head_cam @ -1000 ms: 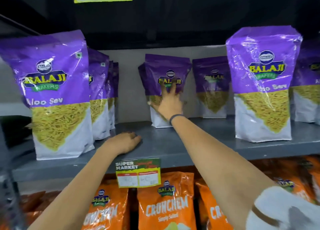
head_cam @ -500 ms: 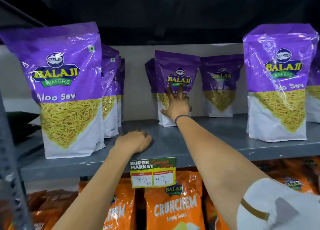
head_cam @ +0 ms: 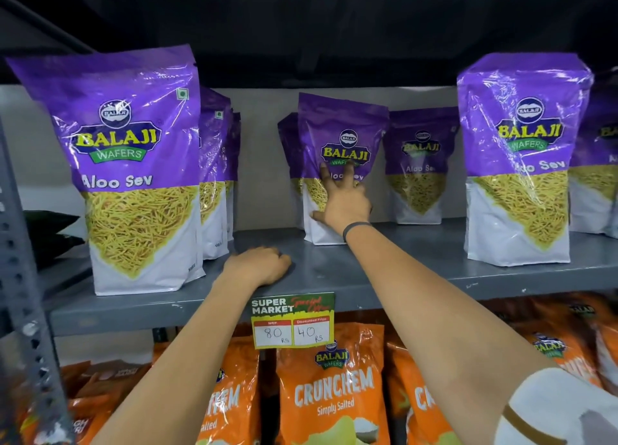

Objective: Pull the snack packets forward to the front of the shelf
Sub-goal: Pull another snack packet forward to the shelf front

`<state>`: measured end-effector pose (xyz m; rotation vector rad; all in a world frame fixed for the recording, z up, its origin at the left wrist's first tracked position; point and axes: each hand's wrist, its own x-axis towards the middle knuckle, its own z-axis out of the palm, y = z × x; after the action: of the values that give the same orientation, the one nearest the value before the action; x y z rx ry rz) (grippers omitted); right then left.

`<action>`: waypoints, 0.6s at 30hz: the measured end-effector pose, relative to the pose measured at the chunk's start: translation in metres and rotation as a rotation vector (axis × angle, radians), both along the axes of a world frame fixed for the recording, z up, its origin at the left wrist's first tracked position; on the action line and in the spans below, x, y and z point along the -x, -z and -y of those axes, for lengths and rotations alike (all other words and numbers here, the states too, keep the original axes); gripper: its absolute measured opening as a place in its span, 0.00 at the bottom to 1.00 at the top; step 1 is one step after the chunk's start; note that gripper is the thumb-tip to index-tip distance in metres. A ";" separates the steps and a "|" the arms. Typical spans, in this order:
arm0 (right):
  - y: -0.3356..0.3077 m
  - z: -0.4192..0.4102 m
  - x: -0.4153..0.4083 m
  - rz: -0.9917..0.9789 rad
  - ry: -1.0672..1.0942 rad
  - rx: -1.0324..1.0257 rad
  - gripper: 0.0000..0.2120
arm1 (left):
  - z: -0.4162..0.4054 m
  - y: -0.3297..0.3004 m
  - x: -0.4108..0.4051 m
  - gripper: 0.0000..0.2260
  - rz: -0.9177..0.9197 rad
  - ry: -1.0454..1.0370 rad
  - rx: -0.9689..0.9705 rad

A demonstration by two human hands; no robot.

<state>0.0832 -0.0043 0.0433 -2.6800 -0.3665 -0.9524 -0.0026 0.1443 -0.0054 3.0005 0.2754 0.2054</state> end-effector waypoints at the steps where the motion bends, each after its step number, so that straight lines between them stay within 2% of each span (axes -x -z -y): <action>1: 0.000 0.001 0.003 0.004 0.002 0.005 0.46 | 0.000 0.000 0.000 0.24 -0.003 0.005 0.002; 18: 0.012 0.032 0.066 0.154 -0.015 0.013 0.47 | 0.004 -0.002 -0.002 0.26 -0.034 -0.031 0.004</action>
<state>0.0173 -0.0363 0.0312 -2.6191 -0.4248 -1.1592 -0.0005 0.1399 -0.0037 2.9997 0.3259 0.1568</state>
